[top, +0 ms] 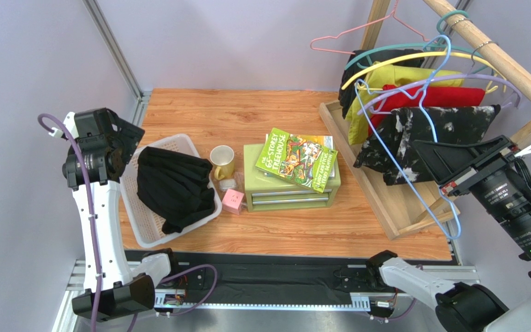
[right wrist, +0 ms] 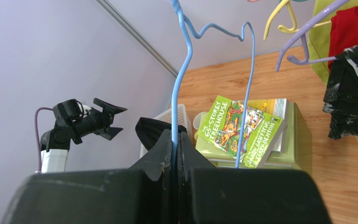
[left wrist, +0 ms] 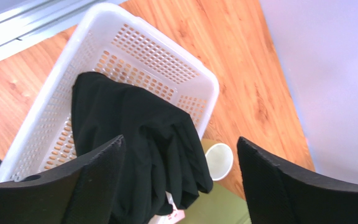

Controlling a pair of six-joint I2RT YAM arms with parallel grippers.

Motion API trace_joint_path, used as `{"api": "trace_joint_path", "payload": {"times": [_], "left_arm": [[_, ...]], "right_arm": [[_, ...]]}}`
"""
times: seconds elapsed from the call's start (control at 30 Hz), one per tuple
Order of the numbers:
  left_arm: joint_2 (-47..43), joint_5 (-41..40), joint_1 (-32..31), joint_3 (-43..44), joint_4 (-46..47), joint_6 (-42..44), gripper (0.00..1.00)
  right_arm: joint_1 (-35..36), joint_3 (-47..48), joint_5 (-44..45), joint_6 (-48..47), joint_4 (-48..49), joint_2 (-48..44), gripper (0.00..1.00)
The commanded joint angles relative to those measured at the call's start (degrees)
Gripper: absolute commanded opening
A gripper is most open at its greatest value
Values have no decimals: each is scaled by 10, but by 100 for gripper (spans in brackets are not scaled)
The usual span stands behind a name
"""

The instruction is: Remove the trousers from the hanger

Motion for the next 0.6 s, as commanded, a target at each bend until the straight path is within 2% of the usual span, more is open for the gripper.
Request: {"api": "trace_joint_path", "payload": {"times": [0.0, 0.07, 0.1, 0.2, 0.33, 0.57], "left_arm": [[-20, 79, -10, -17, -32, 9, 86], [-41, 107, -18, -56, -30, 4, 76], [-55, 137, -26, -72, -19, 1, 65], [-73, 174, -60, -135, -13, -11, 46], [-99, 201, -74, -250, 3, -54, 37], [-80, 160, -60, -306, -19, -65, 30]], "right_arm": [[-2, -36, 31, -10, -26, -71, 0], [0, -31, 63, -11, -50, -89, 0], [3, -18, 79, -7, -66, -88, 0], [10, 20, 136, 14, -120, -99, 0], [18, -19, 233, 61, -146, -144, 0], [26, -29, 312, 101, -182, -147, 0]]}}
